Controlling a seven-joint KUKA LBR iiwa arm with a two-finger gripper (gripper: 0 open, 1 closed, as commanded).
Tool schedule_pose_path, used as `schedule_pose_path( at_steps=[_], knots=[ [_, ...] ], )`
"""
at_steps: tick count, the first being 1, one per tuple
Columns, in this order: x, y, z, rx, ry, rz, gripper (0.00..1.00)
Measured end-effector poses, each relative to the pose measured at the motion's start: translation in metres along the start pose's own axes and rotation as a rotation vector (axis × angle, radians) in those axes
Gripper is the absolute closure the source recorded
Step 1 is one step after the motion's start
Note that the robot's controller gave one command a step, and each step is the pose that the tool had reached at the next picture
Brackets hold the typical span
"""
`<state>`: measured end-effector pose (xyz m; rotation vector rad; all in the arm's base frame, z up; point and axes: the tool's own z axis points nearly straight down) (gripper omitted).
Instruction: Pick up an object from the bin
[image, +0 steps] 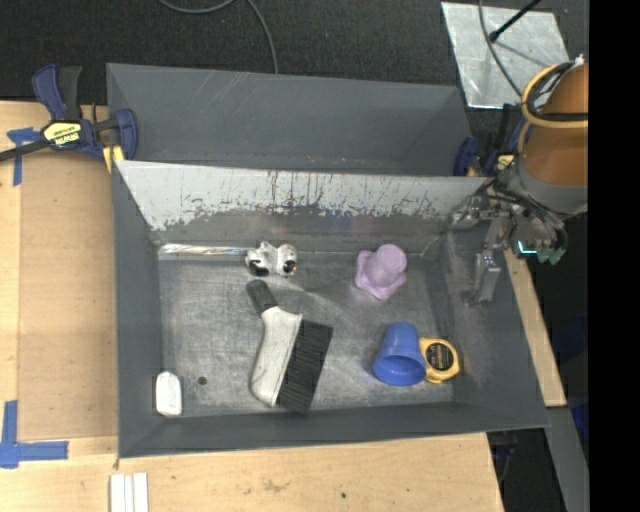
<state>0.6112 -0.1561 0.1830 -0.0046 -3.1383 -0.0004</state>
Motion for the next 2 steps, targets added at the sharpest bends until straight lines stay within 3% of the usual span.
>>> schedule_pose_path(
  at_steps=[1,2],
  knots=[
    [-0.002,0.000,-0.004,0.001,-0.008,-0.003,0.00],
    [-0.018,0.028,0.100,0.001,-0.008,-0.052,1.00]
  ],
)
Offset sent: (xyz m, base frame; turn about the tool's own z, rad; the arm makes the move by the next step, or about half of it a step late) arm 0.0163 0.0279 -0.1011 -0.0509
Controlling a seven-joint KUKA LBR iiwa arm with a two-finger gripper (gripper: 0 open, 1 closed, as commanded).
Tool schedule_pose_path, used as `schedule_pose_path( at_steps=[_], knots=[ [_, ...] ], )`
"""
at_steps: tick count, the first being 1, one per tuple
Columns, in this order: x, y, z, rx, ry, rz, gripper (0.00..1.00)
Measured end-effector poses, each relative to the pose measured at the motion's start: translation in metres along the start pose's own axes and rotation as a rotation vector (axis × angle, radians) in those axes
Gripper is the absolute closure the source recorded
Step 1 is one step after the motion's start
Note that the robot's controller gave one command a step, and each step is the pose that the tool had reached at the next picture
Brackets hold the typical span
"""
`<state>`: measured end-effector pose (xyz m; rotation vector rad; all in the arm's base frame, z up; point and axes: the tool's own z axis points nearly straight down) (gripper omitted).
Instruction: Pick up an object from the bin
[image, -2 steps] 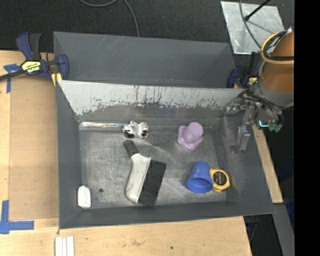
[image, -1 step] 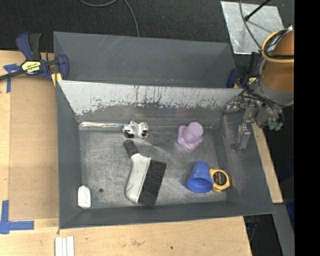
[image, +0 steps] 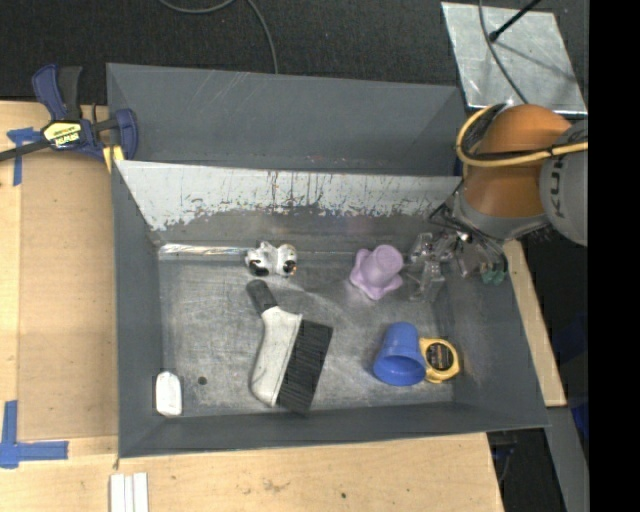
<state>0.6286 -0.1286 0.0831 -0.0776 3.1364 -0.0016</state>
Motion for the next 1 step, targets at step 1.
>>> schedule_pose_path(
  at_steps=[1],
  knots=[
    [0.0001,0.0001,0.0001,0.000,0.000,-0.001,0.00]
  ],
)
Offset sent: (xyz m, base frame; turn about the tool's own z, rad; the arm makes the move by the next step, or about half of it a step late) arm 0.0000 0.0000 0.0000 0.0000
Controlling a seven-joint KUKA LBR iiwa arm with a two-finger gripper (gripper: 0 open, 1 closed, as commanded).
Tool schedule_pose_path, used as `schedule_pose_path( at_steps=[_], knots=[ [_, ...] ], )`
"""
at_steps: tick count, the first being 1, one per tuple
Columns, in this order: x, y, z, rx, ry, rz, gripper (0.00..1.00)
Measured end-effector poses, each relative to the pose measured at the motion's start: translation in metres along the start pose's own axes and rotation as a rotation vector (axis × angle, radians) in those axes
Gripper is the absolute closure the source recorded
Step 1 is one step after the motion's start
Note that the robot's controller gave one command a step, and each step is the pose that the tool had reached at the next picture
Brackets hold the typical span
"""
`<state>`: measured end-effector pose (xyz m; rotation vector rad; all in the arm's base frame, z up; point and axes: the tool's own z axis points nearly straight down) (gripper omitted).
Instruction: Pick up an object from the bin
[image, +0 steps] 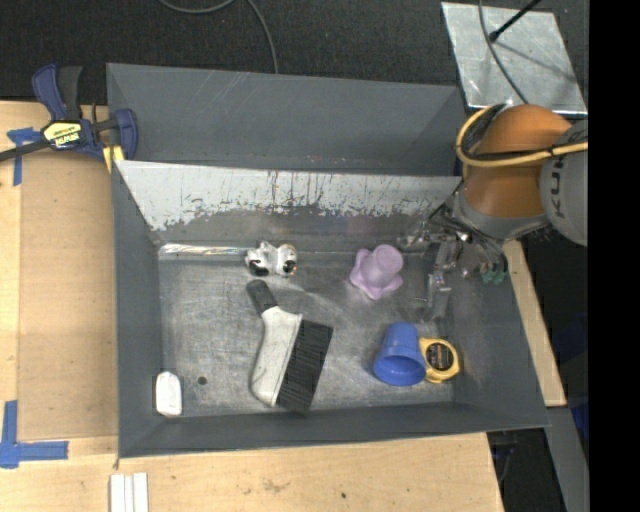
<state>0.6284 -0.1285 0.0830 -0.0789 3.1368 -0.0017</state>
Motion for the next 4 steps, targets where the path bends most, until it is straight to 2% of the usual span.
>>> schedule_pose_path(
  at_steps=[1,2,3,4],
  knots=[
    [0.000,0.000,0.000,0.000,0.000,0.000,0.00],
    [-0.003,0.059,0.007,0.001,-0.015,-0.116,1.00],
    [-0.003,0.059,0.007,0.001,-0.015,-0.117,1.00],
    [0.088,-0.006,-0.097,0.005,-0.003,-0.167,0.00]
  ],
)
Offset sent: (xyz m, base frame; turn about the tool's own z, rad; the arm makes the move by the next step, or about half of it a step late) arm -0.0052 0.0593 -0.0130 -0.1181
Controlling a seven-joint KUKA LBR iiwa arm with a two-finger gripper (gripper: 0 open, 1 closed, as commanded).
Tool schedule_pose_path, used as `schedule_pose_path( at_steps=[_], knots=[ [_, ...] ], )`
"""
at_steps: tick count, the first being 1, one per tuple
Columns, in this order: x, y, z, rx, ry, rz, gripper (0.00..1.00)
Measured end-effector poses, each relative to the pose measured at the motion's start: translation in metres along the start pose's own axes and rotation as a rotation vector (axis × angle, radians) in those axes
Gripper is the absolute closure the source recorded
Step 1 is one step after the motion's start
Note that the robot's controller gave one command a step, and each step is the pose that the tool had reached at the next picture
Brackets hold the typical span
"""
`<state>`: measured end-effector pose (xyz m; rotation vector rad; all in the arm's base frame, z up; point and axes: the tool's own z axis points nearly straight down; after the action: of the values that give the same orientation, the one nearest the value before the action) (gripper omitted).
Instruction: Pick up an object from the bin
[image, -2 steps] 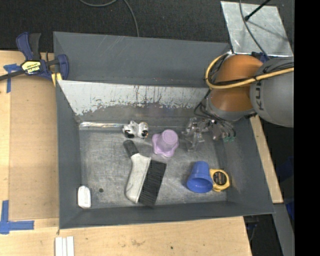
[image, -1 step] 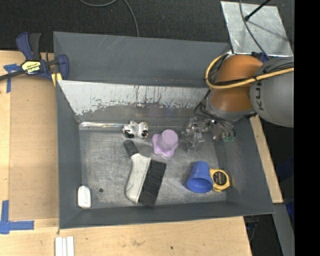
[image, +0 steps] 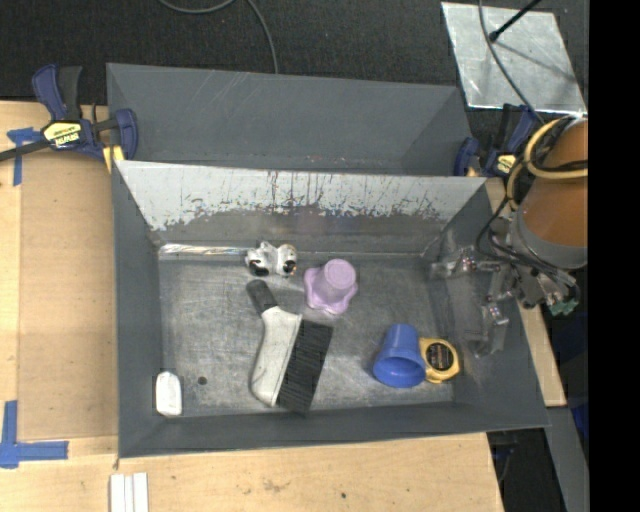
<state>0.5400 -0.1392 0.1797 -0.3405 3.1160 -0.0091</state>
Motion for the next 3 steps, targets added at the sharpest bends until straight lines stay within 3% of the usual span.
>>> schedule_pose_path(
  at_steps=[1,2,3],
  knots=[
    [-0.001,0.004,0.004,-0.006,0.004,-0.005,0.00],
    [0.012,0.018,0.050,-0.002,-0.003,-0.031,0.00],
    [0.025,0.062,0.101,-0.006,-0.002,-0.169,1.00]
  ],
)
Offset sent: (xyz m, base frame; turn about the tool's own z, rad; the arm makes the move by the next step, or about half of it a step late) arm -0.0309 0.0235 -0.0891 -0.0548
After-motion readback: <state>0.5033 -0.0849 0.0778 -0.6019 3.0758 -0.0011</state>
